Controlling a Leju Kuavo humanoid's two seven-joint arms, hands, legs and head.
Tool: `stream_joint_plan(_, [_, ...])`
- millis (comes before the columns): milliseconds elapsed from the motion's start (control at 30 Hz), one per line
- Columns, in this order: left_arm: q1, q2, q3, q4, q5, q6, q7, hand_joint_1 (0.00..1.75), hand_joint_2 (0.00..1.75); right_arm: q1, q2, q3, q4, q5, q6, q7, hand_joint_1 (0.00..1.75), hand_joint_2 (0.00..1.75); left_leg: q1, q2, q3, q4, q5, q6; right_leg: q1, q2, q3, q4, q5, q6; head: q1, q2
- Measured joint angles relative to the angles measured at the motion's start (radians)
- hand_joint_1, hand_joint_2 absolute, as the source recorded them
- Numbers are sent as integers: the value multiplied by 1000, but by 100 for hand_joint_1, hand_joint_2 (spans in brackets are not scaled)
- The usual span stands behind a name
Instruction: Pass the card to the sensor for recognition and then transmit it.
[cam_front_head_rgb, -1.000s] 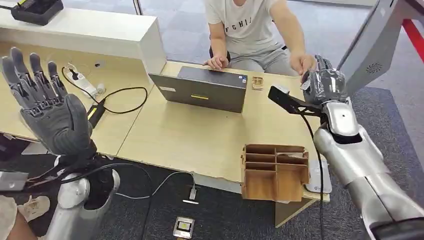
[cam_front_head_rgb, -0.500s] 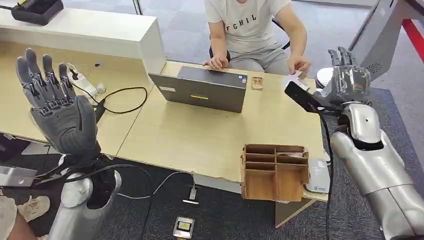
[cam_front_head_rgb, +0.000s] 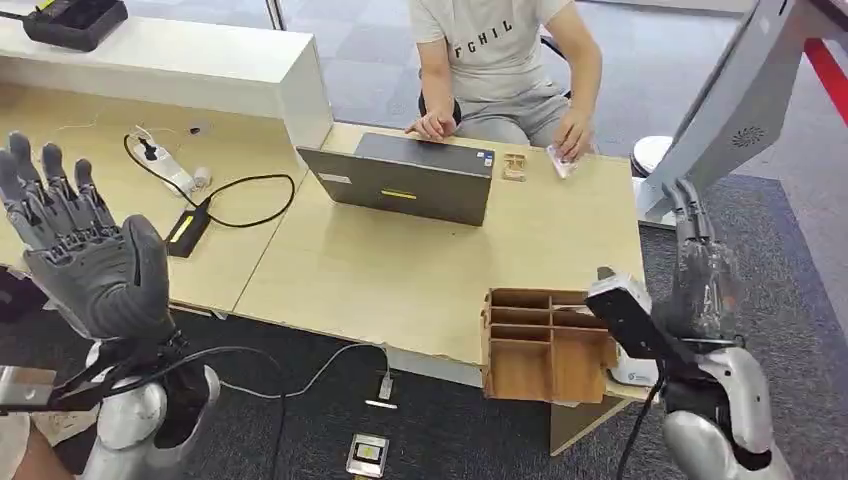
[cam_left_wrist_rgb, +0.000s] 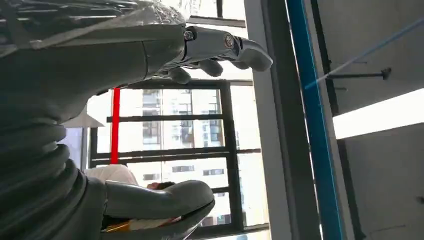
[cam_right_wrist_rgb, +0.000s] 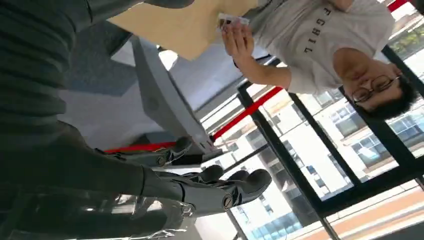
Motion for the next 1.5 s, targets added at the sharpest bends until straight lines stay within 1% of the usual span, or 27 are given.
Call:
stream_joint_plan(133, [19,4,8,-22,-16,3,8,0,175,77,-4,-10,-98,-1,38,-2,0,175,0,0,0,0,0,0,0,0,0,0,0,0,0,0])
stream_joint_plan(267, [21,5,10,-34,-31,-12,14,0,175,121,-5,-10,-156,19,70,1,0,175,0,0,1,0,0,0,0,0,1,0,0,0,0,0])
stream_joint_plan(400, [18,4,13,-42,-38,-35,31,0,175,159,-3,-9,-186,22,118,-3,0,175,0,0,1,0,0,0,0,0,1,0,0,0,0,0])
stream_joint_plan(567, [5,4,13,-42,-23,-57,35,0,175,184,6,-2,-188,29,198,-14,0,175,0,0,0,0,0,0,0,0,1,0,0,0,0,0])
stream_joint_plan(700, [-15,4,11,-41,-13,-66,34,0,175,185,19,13,-174,53,256,-15,0,175,0,0,0,0,0,0,0,0,1,0,0,0,0,0])
stream_joint_plan(967, [-51,3,7,-26,2,-85,32,0,175,163,43,64,-109,81,314,-10,0,175,0,0,0,0,0,0,0,0,0,0,0,0,0,0])
stream_joint_plan(1067, [-70,0,5,-16,11,-103,32,0,175,150,46,89,-74,137,334,8,0,175,0,0,0,0,0,0,0,0,0,0,0,0,0,0])
stream_joint_plan(1133, [-74,-2,4,-14,11,-109,32,0,175,143,47,99,-62,168,341,12,0,175,0,0,0,0,0,0,0,0,0,0,0,0,0,0])
stream_joint_plan(1300, [-85,-4,3,-9,11,-111,35,0,175,107,51,121,-5,195,354,17,0,175,0,0,0,0,0,0,0,0,0,0,0,0,0,0])
stream_joint_plan(1500, [-85,-5,3,-9,11,-99,39,0,175,61,51,138,72,221,345,28,0,175,0,0,0,0,0,0,0,0,1,0,0,0,0,0])
